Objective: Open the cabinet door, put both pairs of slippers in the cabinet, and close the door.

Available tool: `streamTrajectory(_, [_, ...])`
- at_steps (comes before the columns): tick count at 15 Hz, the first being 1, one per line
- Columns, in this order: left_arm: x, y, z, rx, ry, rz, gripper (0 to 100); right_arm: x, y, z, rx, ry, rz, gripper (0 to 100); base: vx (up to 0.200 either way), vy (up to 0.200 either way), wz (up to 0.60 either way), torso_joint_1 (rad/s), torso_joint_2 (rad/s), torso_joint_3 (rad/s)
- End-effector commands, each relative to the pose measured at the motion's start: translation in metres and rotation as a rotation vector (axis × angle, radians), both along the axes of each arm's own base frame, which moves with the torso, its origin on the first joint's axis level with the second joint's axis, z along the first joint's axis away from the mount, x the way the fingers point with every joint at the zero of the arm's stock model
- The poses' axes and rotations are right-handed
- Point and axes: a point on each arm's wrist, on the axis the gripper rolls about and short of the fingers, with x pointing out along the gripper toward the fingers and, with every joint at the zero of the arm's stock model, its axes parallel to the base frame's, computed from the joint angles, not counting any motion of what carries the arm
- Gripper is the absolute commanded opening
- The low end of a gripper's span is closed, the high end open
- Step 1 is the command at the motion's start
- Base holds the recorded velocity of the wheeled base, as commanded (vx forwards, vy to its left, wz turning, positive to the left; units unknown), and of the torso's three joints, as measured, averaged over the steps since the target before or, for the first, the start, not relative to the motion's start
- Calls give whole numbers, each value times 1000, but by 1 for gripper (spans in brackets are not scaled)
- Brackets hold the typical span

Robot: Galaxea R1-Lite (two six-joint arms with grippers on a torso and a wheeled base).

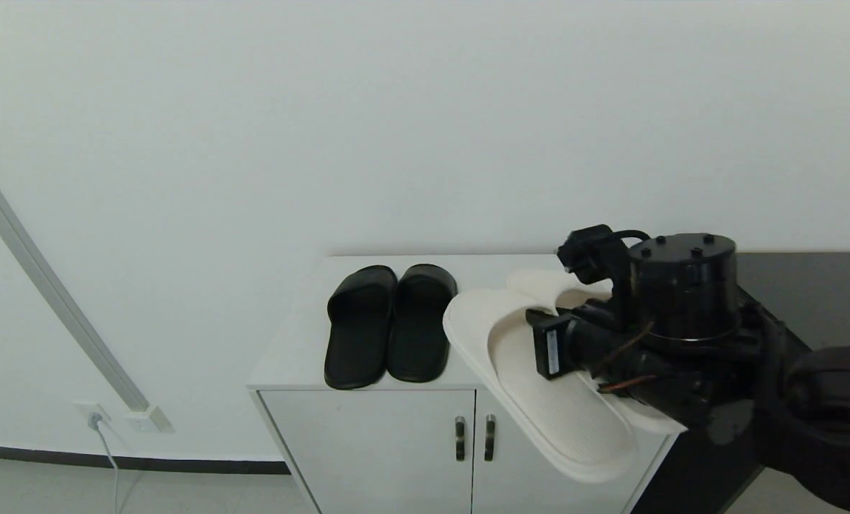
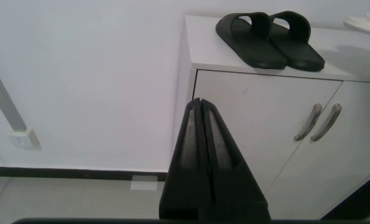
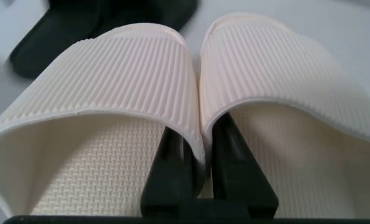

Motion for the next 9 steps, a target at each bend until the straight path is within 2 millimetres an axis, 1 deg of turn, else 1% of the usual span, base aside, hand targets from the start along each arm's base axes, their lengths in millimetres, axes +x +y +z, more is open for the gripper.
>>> streamTrajectory(1, [0,0,0,0,1,2,0,-33,-24,11,10,24,101,0,0,0,0,0,0,0])
streamTrajectory(2, [0,0,0,0,1,2,0,-40,-26,15,23,43,162,0,0,0,0,0,0,0])
streamTrajectory(3, [0,0,0,-2,1,2,0,-44,-28,15,24,60,203,0,0,0,0,0,0,0])
streamTrajectory(7, [0,0,0,-2,1,2,0,-52,-25,17,48,69,298,0,0,0,0,0,0,0])
streamTrajectory(9, [0,0,0,-3,1,2,0,-55,-25,18,49,69,308,0,0,0,0,0,0,0])
